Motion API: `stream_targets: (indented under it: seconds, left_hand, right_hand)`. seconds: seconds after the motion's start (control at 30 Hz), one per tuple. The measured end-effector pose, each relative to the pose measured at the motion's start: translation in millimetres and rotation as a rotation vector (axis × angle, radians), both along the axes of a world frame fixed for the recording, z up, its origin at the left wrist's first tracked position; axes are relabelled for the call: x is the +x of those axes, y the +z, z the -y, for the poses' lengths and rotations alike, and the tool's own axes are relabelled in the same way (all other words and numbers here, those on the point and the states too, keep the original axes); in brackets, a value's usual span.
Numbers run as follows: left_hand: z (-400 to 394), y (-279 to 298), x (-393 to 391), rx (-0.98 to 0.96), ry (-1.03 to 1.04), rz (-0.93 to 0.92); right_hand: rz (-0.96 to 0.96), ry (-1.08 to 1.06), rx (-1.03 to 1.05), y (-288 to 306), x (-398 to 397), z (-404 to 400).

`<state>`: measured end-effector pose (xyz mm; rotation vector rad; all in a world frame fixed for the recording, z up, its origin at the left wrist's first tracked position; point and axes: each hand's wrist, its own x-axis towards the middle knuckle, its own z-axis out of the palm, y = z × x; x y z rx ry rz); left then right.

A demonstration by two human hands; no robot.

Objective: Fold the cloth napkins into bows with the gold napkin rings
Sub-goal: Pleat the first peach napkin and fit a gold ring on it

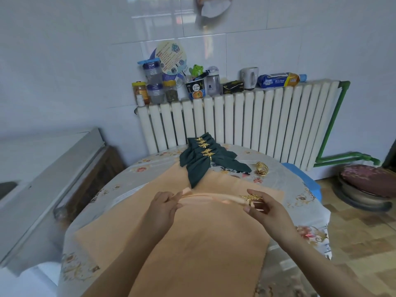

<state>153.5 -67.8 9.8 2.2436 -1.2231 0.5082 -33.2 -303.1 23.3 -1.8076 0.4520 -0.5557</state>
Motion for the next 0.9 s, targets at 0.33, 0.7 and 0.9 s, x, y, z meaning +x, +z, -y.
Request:
stream_targets:
  seconds: [0.33,0.7,0.9]
  left_hand:
    - [-18.8,9.5,-10.7,-0.031,-0.147,0.089]
    - [-22.8,2.0,-15.4,-0.056,-0.202,0.107]
    - [-22.5,-0.3,-17.3,-0.062,-0.197,0.079]
  right_hand:
    - [-0.074,0.306,0.207,8.8,-7.3,-5.5]
    - [-0.083,0.396,0.206,15.2,-5.0,-17.4]
    - [-0.137,0.359,0.157,13.4,-3.1,-25.7]
